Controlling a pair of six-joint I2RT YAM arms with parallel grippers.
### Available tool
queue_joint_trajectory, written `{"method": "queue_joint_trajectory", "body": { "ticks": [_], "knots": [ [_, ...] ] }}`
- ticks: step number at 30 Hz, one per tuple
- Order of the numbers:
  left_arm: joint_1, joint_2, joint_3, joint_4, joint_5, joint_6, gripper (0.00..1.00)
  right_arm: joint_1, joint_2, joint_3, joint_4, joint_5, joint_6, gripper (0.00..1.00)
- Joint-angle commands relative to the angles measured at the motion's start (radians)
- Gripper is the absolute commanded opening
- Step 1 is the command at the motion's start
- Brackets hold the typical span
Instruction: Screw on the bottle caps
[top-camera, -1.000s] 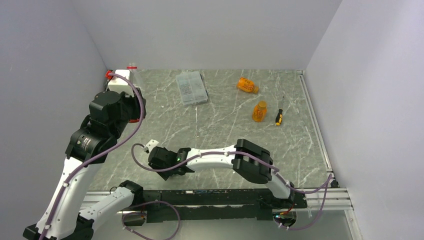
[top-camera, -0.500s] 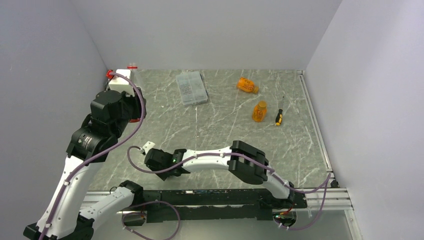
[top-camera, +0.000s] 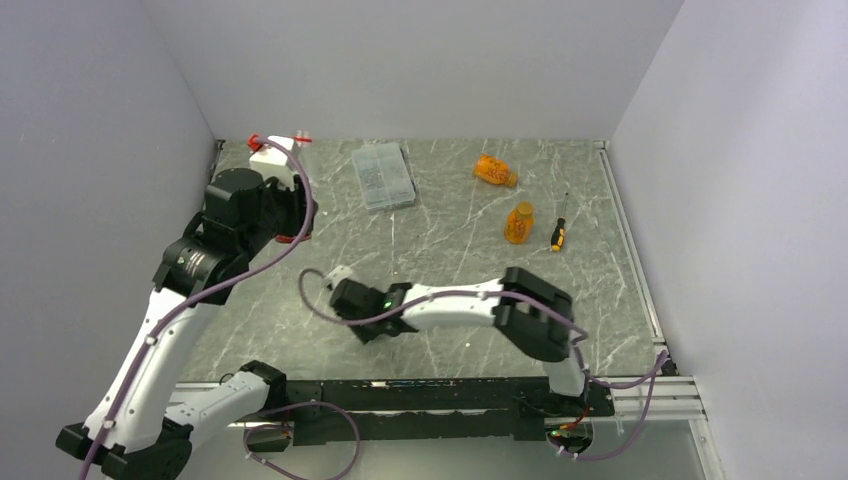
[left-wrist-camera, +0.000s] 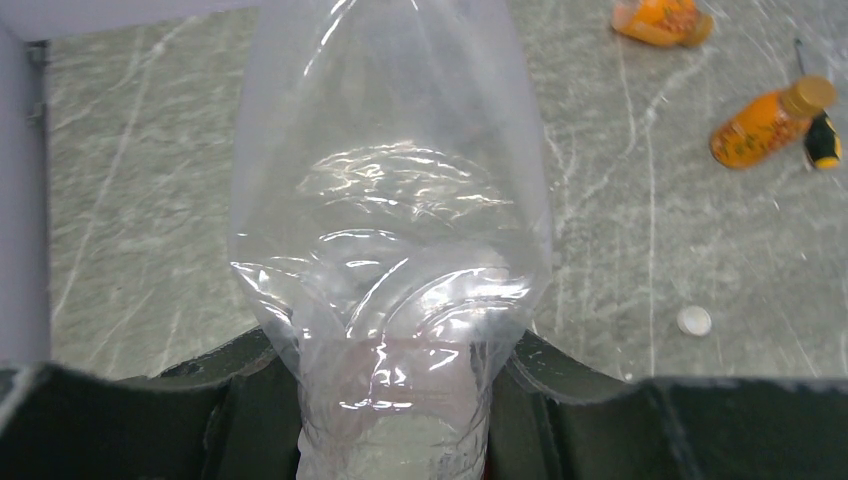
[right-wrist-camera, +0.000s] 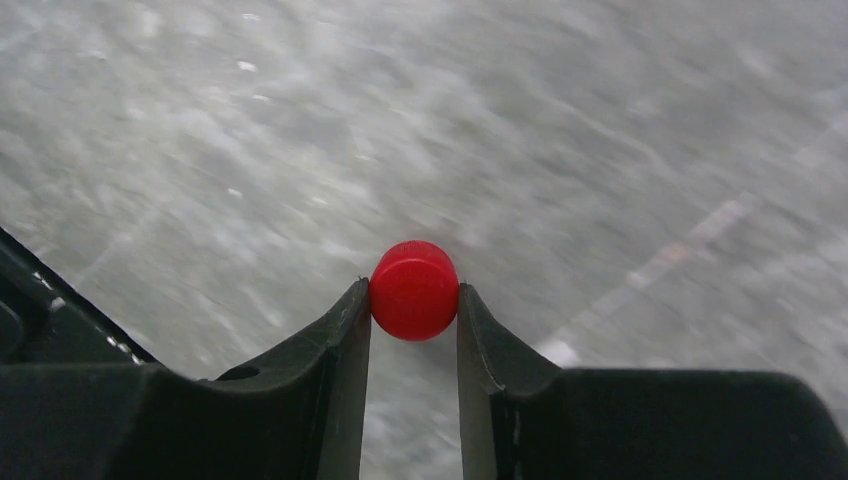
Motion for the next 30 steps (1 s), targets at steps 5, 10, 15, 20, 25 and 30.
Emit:
{"method": "queue_joint_trajectory", "body": {
  "ticks": [5, 10, 15, 20, 25, 30],
  "knots": [
    [-0.002, 0.07, -0.076, 0.114, 0.312, 0.058, 0.36, -0.232, -0.45, -0.299, 0.078, -0.112, 0.09, 0.14],
    [-0.002, 0.093, -0.114, 0.17, 0.562, 0.138, 0.34, -0.381, -0.657, -0.366, 0.032, -0.221, 0.074, 0.15],
    [-0.003, 0.098, -0.194, 0.24, 0.871, 0.266, 0.35, -0.545, -0.844, -0.355, 0.0, -0.445, 0.051, 0.16],
    [-0.021, 0.091, -0.249, 0.247, 0.976, 0.336, 0.35, -0.716, -0.966, -0.31, -0.002, -0.704, 0.052, 0.17],
    [-0.116, 0.047, -0.305, 0.285, 1.013, 0.383, 0.35, -0.844, -1.013, -0.324, 0.138, -1.01, 0.116, 0.17],
    [-0.184, 0.046, -0.324, 0.285, 1.001, 0.411, 0.34, -0.863, -1.019, -0.37, 0.363, -1.18, 0.26, 0.17]
  ]
}}
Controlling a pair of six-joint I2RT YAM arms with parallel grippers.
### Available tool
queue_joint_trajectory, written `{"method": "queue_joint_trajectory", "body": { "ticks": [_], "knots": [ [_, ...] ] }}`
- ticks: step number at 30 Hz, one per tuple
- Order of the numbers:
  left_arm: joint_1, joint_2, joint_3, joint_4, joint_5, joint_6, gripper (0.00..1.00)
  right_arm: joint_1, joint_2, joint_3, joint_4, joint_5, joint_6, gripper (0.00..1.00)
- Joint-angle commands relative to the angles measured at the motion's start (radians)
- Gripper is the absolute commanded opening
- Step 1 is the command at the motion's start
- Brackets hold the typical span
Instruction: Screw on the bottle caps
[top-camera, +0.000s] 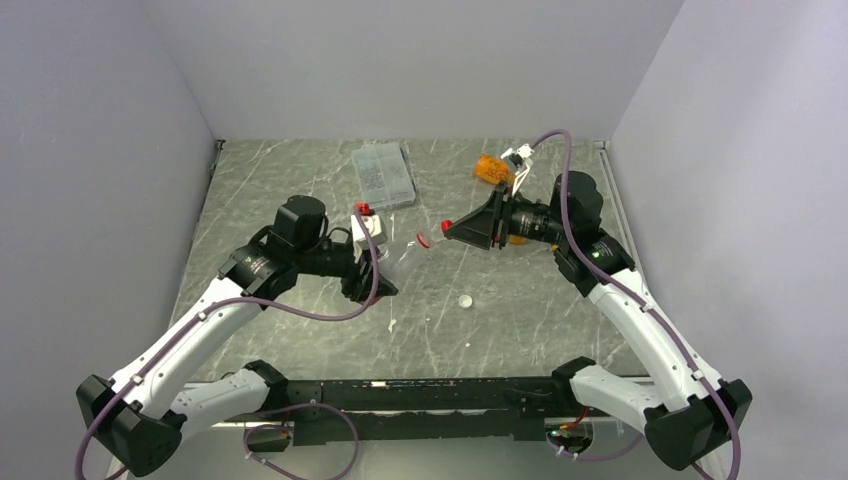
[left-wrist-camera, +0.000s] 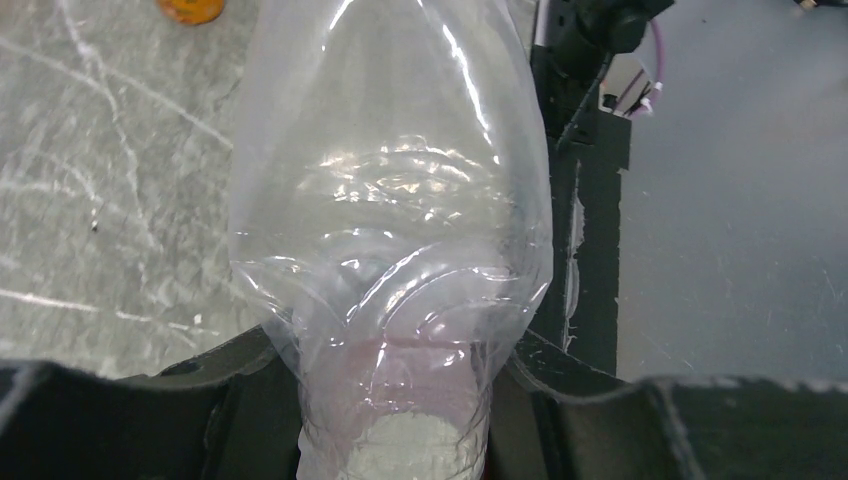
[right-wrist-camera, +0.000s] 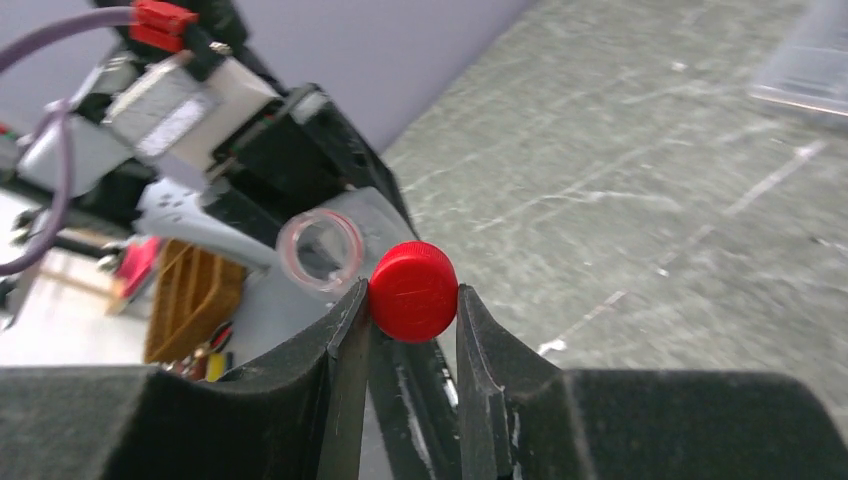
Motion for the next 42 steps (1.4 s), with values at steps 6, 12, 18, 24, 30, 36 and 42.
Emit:
{"method": "queue_joint_trajectory", "body": {
  "ticks": [6, 12, 18, 24, 30, 36, 42],
  "knots": [
    [-0.041, -0.023, -0.012, 0.06, 0.046, 0.071, 0.32, -0.005, 0.003, -0.028, 0.328, -0.274, 0.189, 0.18],
    [-0.042, -0.038, -0.028, 0.095, 0.052, 0.062, 0.3, 0.001, 0.012, -0.037, 0.326, -0.285, 0.195, 0.19],
    [-0.042, -0.052, -0.032, 0.106, 0.062, 0.051, 0.3, 0.003, 0.015, -0.044, 0.299, -0.267, 0.169, 0.19],
    [-0.042, -0.031, -0.034, 0.13, 0.084, 0.035, 0.29, 0.038, 0.027, -0.04, 0.307, -0.248, 0.167, 0.19],
    [-0.043, -0.012, -0.033, 0.14, 0.093, 0.032, 0.29, 0.053, 0.021, -0.048, 0.329, -0.247, 0.184, 0.19],
    [-0.044, 0.0, -0.021, 0.131, 0.095, 0.041, 0.28, 0.07, 0.026, -0.025, 0.247, -0.253, 0.116, 0.19],
    [-0.044, 0.017, 0.005, 0.063, 0.119, 0.071, 0.27, 0.105, 0.043, 0.028, 0.052, -0.235, -0.037, 0.19]
  ]
}}
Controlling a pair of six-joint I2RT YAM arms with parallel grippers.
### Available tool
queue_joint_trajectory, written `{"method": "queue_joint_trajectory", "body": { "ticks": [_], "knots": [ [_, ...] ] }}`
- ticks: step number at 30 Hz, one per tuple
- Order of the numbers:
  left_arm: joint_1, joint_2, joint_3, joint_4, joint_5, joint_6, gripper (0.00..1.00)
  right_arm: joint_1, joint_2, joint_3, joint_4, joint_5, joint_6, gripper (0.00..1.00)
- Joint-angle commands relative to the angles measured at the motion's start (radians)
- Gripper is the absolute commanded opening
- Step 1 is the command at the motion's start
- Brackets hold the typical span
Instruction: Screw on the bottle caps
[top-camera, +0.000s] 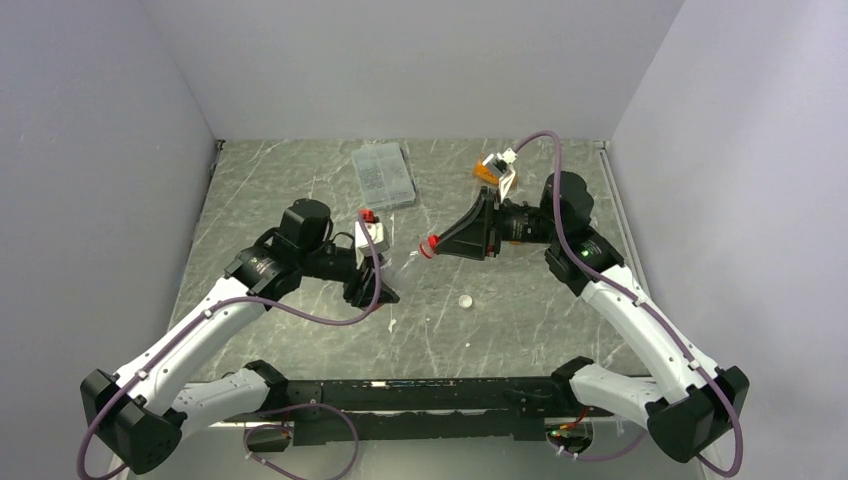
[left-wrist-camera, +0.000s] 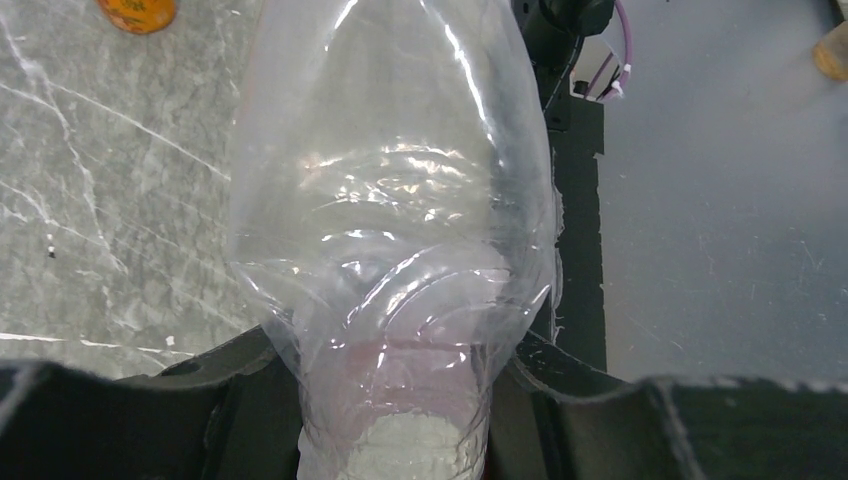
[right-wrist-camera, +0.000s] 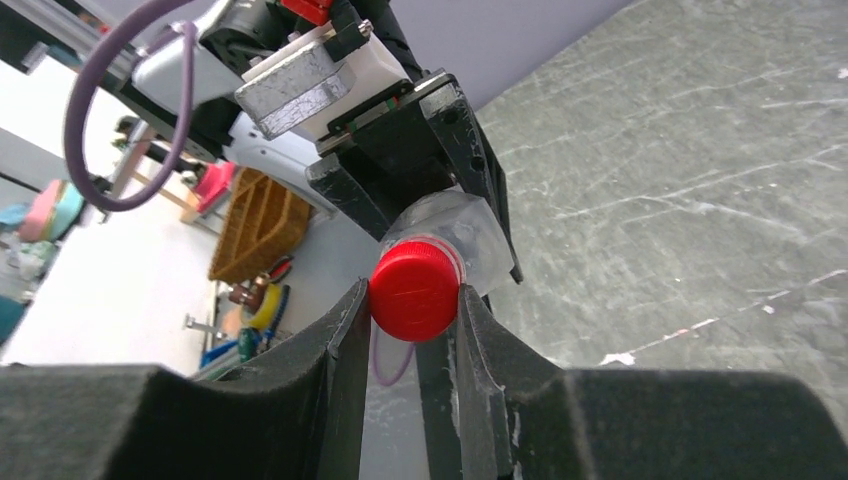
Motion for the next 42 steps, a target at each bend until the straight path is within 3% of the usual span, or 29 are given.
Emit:
{"method": "queue_joint_trajectory", "body": {
  "ticks": [1, 12, 18, 24, 31, 36, 42],
  "knots": [
    [-0.006, 0.017, 0.043, 0.02, 0.058, 0.04, 0.27, 0.052, 0.015, 0.067, -0.179, 0.003, -0.159, 0.19],
    [-0.006, 0.005, 0.06, -0.002, 0.059, 0.055, 0.27, 0.194, 0.063, 0.132, -0.311, 0.046, -0.297, 0.18],
    [-0.007, -0.016, 0.068, 0.009, -0.034, 0.062, 0.23, 0.209, 0.102, 0.15, -0.366, 0.095, -0.3, 0.17],
    [-0.016, -0.056, 0.051, 0.108, -0.223, 0.049, 0.21, 0.21, 0.153, 0.161, -0.378, 0.188, -0.181, 0.17],
    [-0.062, -0.071, 0.05, 0.199, -0.458, 0.083, 0.18, 0.207, 0.238, 0.178, -0.413, 0.34, 0.072, 0.13],
    [-0.099, -0.057, 0.055, 0.241, -0.56, 0.124, 0.16, 0.205, 0.295, 0.226, -0.479, 0.44, 0.174, 0.13],
    [-0.161, -0.04, 0.041, 0.276, -0.636, 0.154, 0.15, 0.204, 0.314, 0.221, -0.441, 0.46, 0.276, 0.11]
  ]
}}
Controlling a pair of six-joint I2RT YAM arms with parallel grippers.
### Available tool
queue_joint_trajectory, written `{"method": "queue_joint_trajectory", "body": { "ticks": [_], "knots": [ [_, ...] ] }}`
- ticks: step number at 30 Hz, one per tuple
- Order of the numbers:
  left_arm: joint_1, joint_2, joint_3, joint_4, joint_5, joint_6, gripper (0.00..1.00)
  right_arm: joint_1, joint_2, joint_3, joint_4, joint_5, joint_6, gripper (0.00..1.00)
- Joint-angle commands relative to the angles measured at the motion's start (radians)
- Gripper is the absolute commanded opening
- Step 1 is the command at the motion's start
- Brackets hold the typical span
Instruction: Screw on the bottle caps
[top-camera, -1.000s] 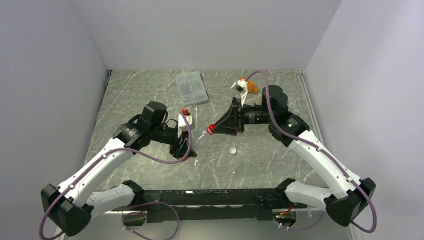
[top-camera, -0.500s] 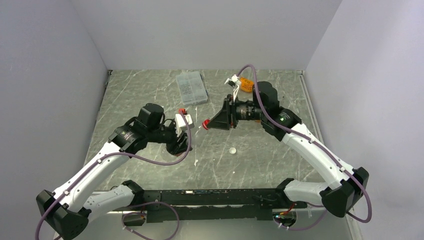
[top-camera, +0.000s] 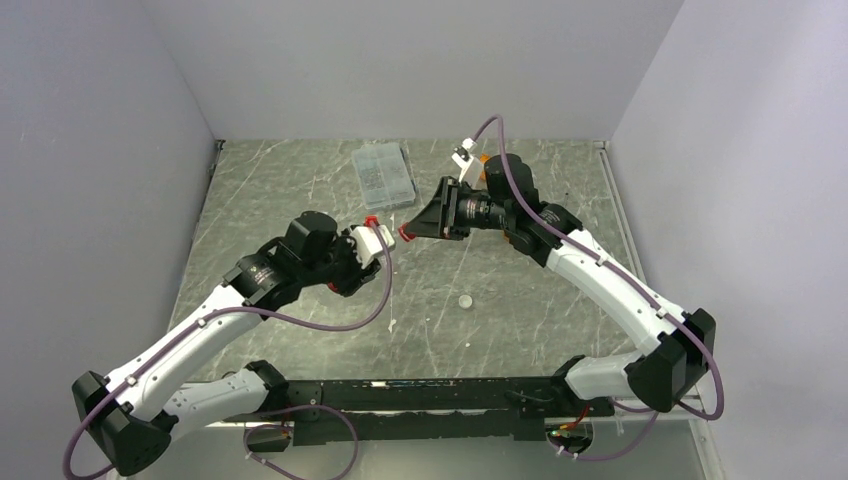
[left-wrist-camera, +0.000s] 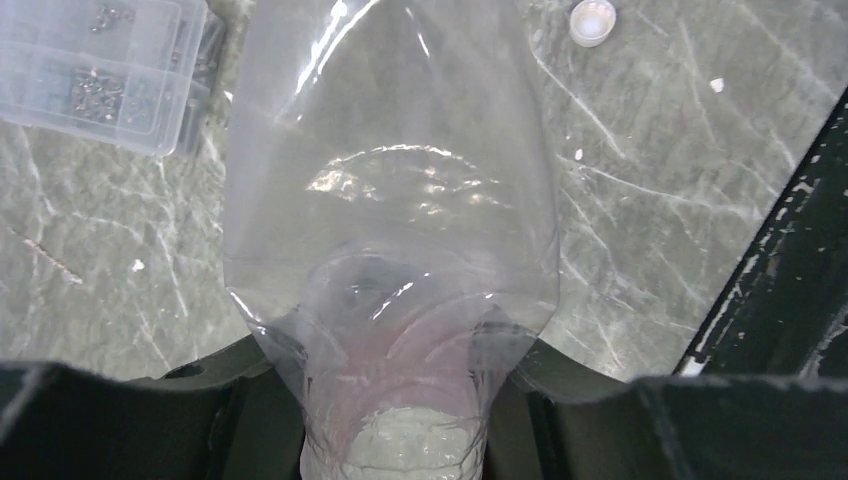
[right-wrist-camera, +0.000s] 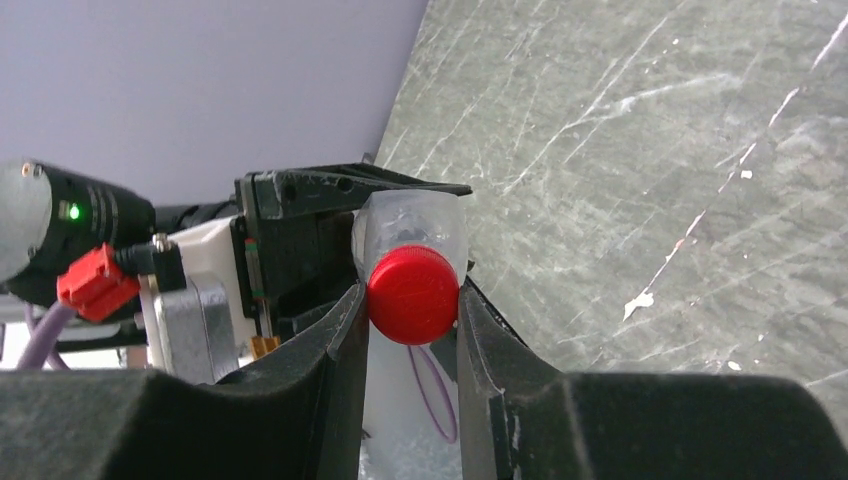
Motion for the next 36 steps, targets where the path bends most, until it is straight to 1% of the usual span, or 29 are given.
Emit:
{"method": "queue_joint_trajectory", "body": {
  "ticks": [1, 4, 5, 6, 7, 10, 12, 13, 14, 16, 17, 19, 22, 24, 25, 27, 30, 33, 36],
  "knots": [
    [-0.079, 0.005, 0.044, 0.38, 0.008, 0.062, 0.15, 0.048, 0.052, -0.005, -0.099, 0.02, 0.092, 0.12],
    [-0.103, 0.02, 0.044, 0.346, -0.019, 0.067, 0.15, 0.048, 0.051, 0.027, -0.133, 0.046, 0.077, 0.17],
    [-0.104, 0.021, 0.044, 0.335, -0.015, 0.063, 0.14, 0.047, 0.048, 0.042, -0.152, 0.058, 0.066, 0.21],
    [-0.104, 0.02, 0.041, 0.325, -0.01, 0.056, 0.14, 0.047, 0.041, 0.055, -0.168, 0.072, 0.051, 0.26],
    [-0.104, 0.018, 0.038, 0.305, 0.005, 0.047, 0.14, 0.045, 0.031, 0.068, -0.184, 0.089, 0.037, 0.34],
    [-0.101, 0.008, 0.028, 0.256, 0.029, 0.006, 0.14, 0.028, -0.009, 0.105, -0.238, 0.131, -0.024, 0.64],
    [-0.087, 0.004, 0.024, 0.218, 0.071, -0.016, 0.13, 0.018, -0.062, 0.113, -0.251, 0.167, -0.075, 0.82],
    [-0.075, 0.003, 0.023, 0.199, 0.106, -0.03, 0.13, 0.015, -0.083, 0.116, -0.251, 0.171, -0.108, 0.89],
    [-0.063, 0.0, 0.023, 0.184, 0.147, -0.042, 0.12, 0.014, -0.099, 0.121, -0.259, 0.179, -0.147, 0.93],
    [-0.036, -0.007, 0.021, 0.159, 0.236, -0.059, 0.12, 0.014, -0.131, 0.127, -0.28, 0.203, -0.245, 0.99],
    [-0.024, -0.011, 0.02, 0.148, 0.279, -0.065, 0.11, 0.013, -0.155, 0.12, -0.283, 0.215, -0.287, 1.0],
    [0.009, -0.017, 0.019, 0.127, 0.398, -0.073, 0.11, 0.014, -0.195, 0.096, -0.266, 0.175, -0.374, 1.0],
    [0.046, -0.009, 0.024, 0.087, 0.546, -0.068, 0.11, 0.017, -0.215, 0.072, -0.251, 0.023, -0.492, 0.99],
    [0.048, -0.003, 0.028, 0.06, 0.619, -0.055, 0.12, 0.043, -0.214, 0.058, -0.258, -0.059, -0.568, 0.99],
    [0.048, -0.001, 0.03, 0.048, 0.646, -0.052, 0.11, 0.065, -0.215, 0.056, -0.271, -0.07, -0.608, 0.99],
    [0.048, 0.003, 0.032, 0.027, 0.688, -0.046, 0.12, 0.102, -0.226, 0.053, -0.283, -0.044, -0.655, 0.94],
    [0.048, 0.013, 0.034, 0.002, 0.736, -0.038, 0.12, 0.111, -0.241, 0.059, -0.282, -0.044, -0.687, 0.83],
    [0.048, 0.016, 0.029, -0.001, 0.759, -0.04, 0.12, 0.111, -0.252, 0.069, -0.287, -0.039, -0.704, 0.77],
    [0.048, 0.026, 0.026, -0.009, 0.768, -0.036, 0.12, 0.111, -0.257, 0.081, -0.289, -0.067, -0.71, 0.75]
  ]
}}
